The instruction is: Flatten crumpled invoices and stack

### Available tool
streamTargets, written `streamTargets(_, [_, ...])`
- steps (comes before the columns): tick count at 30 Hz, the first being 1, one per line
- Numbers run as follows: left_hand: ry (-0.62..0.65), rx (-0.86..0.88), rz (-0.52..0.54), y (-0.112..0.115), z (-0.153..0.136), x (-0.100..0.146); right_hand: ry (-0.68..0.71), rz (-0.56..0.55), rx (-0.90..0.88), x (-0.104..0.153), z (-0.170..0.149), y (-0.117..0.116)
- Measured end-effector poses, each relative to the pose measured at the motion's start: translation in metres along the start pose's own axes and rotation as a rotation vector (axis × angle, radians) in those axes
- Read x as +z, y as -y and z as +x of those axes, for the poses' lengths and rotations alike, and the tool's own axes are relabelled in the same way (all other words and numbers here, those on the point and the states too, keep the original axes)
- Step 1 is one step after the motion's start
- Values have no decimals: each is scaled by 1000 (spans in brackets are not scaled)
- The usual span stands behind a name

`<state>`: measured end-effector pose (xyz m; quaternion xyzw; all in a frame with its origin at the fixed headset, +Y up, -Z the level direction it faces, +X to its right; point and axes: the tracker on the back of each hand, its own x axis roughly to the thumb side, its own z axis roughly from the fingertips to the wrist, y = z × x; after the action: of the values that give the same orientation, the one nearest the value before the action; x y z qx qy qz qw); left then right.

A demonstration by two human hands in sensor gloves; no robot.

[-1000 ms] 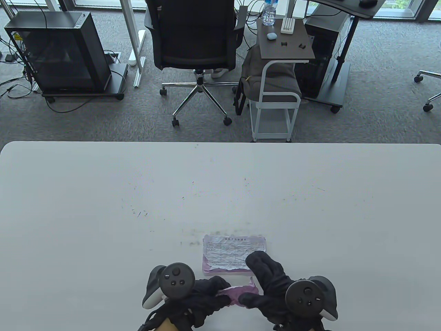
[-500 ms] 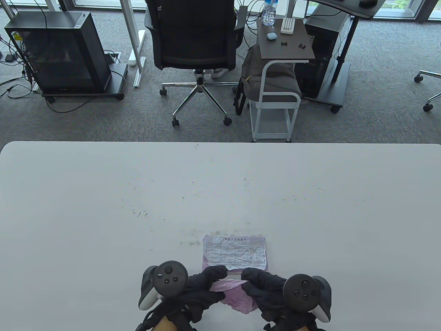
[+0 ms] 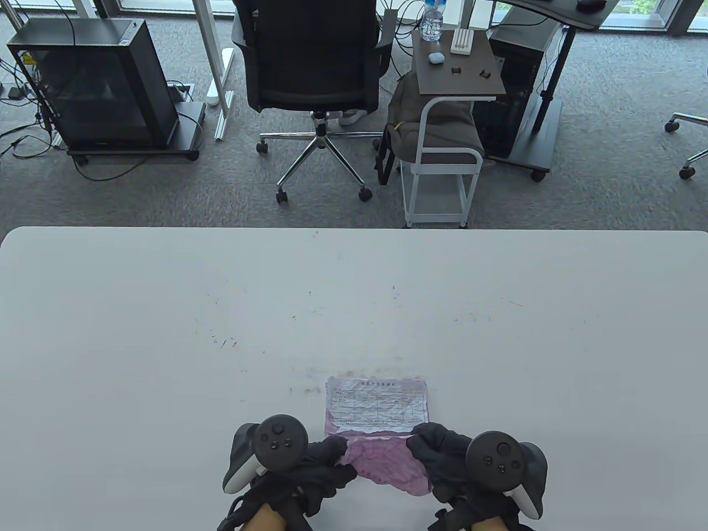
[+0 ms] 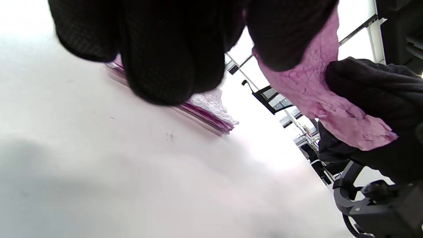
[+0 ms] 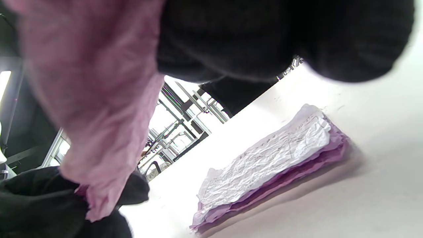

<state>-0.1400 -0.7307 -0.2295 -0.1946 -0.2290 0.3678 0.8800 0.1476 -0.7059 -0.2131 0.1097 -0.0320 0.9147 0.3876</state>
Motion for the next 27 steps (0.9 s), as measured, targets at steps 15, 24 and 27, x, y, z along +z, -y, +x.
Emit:
streamTargets(15, [174,253,215,-5,11,5,91,62,-131,4,14,-10])
streamTargets(24, [146,156,333,-16,5,13,108,91,-154,2,13,-13])
streamTargets(27, [190,28,351,-17,13,15,160,217,-137,0,12,-17])
